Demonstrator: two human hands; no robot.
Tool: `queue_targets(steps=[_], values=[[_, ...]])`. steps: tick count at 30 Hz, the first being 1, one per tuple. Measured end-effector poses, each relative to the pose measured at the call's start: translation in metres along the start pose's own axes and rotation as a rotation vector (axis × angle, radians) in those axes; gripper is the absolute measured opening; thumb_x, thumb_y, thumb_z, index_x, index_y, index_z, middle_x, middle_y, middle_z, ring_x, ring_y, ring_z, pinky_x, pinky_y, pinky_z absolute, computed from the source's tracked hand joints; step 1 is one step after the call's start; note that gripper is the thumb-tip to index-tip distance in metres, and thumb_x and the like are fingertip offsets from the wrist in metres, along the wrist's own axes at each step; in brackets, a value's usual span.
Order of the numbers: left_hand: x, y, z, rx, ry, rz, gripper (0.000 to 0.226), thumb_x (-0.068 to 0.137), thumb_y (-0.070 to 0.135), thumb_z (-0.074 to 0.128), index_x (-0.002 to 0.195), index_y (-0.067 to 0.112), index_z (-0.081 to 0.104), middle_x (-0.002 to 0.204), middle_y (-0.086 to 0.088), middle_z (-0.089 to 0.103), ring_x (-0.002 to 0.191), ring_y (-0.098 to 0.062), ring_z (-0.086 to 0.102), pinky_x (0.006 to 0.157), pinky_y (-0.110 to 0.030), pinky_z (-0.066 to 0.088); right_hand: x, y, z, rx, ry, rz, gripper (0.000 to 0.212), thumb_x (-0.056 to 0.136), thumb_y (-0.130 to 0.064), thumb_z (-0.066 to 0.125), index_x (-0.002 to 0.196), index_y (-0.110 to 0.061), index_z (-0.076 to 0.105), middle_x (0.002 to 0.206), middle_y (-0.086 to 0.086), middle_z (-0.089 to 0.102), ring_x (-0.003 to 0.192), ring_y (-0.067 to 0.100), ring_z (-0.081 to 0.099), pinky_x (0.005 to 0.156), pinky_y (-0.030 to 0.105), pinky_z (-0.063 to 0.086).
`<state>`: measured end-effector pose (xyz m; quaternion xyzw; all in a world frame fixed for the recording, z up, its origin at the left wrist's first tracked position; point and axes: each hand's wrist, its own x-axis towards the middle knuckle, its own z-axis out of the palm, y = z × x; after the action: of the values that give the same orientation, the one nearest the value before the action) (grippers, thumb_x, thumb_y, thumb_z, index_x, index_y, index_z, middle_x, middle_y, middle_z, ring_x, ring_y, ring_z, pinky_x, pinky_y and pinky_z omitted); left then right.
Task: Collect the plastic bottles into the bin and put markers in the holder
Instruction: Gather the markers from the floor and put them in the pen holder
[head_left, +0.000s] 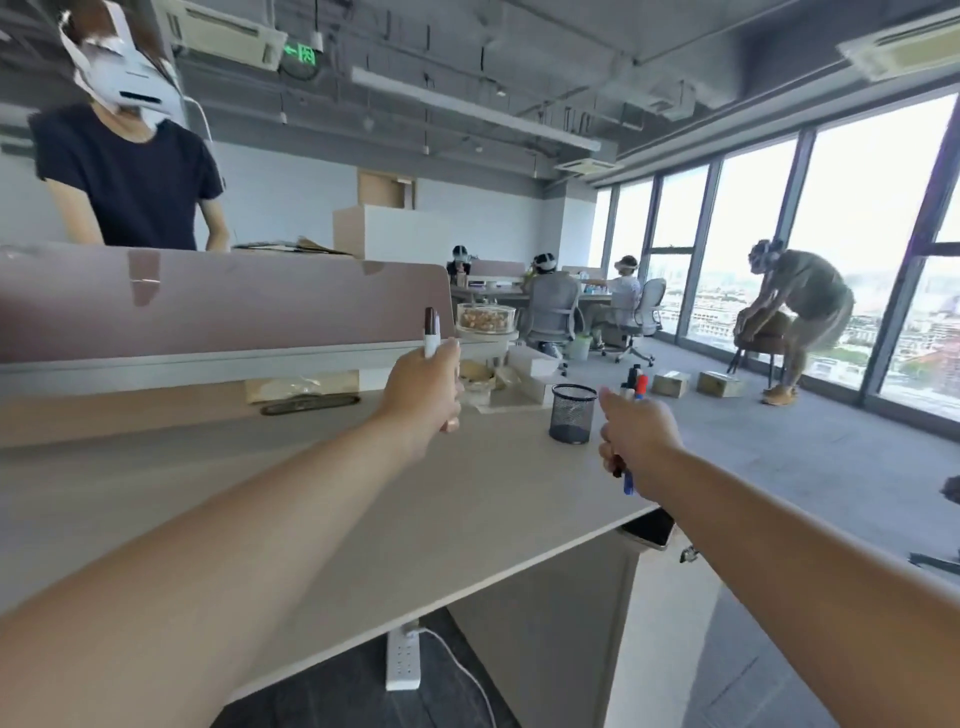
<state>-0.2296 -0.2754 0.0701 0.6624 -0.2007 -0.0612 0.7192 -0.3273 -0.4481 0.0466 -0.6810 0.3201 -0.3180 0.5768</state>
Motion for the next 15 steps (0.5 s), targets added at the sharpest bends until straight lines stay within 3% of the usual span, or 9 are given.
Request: queue_targets(steps=[5,8,11,15], values=[[-0.010,0.030,0.027,0.092,-0.086,0.113,0.042,0.102,0.037,0.036,0.075,0.012,0.057,0.058,-0.004,0.057,0.050,-0.016,0.050,0.047,-0.023,0.036,-0.011,-0.049,-0.044,0.105,-0.016,-0.092,0.027,0.097,-0.024,0.055,0.075,-0.008,0.051,0.056,0.009,0.054,0.044,0.021,0.049,0.047,0.029,0.047],[-0.010,0.025,0.050,0.125,-0.119,0.109,0.043,0.103,0.035,0.036,0.077,0.011,0.060,0.063,-0.003,0.062,0.053,-0.015,0.053,0.050,-0.023,0.040,-0.004,-0.043,-0.063,0.107,-0.027,-0.155,0.024,0.096,-0.023,0.056,0.078,-0.007,0.053,0.059,0.008,0.056,0.046,0.020,0.050,0.046,0.028,0.046],[0.010,0.002,0.076,0.101,-0.116,0.091,0.029,0.102,0.025,0.041,0.086,0.012,0.062,0.067,0.000,0.059,0.054,-0.014,0.051,0.055,-0.025,0.043,0.028,-0.018,-0.073,0.052,0.022,-0.187,0.024,0.095,-0.022,0.053,0.074,-0.012,0.048,0.059,0.005,0.049,0.047,0.019,0.040,0.051,0.031,0.037],[0.056,-0.032,0.108,-0.059,-0.042,0.085,0.028,0.101,0.023,0.043,0.078,0.018,0.059,0.057,0.003,0.039,0.046,-0.011,0.031,0.046,-0.024,0.026,0.083,0.018,-0.069,0.027,0.083,-0.101,0.031,0.089,-0.037,0.055,0.069,-0.016,0.046,0.052,0.002,0.041,0.043,0.018,0.034,0.050,0.031,0.032]])
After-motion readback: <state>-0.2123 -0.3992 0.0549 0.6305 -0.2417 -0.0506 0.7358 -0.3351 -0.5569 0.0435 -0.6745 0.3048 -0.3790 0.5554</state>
